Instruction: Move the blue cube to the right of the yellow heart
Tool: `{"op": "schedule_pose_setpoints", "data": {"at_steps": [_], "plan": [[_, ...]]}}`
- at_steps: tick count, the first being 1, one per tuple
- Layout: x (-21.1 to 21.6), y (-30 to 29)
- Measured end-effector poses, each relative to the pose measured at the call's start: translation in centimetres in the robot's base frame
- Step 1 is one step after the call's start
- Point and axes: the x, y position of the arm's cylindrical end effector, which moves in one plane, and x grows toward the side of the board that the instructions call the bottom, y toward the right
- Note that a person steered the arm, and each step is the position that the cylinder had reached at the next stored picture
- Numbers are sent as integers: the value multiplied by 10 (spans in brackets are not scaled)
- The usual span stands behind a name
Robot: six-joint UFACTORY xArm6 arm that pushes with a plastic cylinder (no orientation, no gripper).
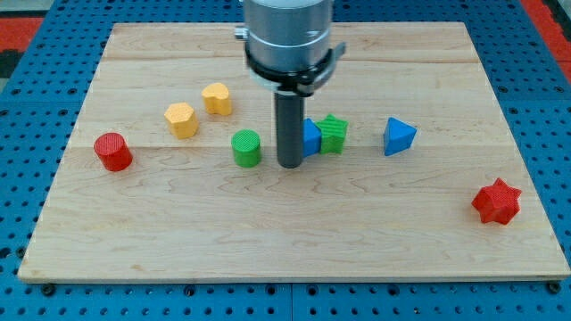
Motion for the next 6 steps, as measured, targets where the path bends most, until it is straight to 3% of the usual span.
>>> {"op": "schedule_pose_setpoints", "data": {"at_steps": [2,4,5,6], "plan": [[-78,6],[-86,38],[-65,52],[-31,19]]}}
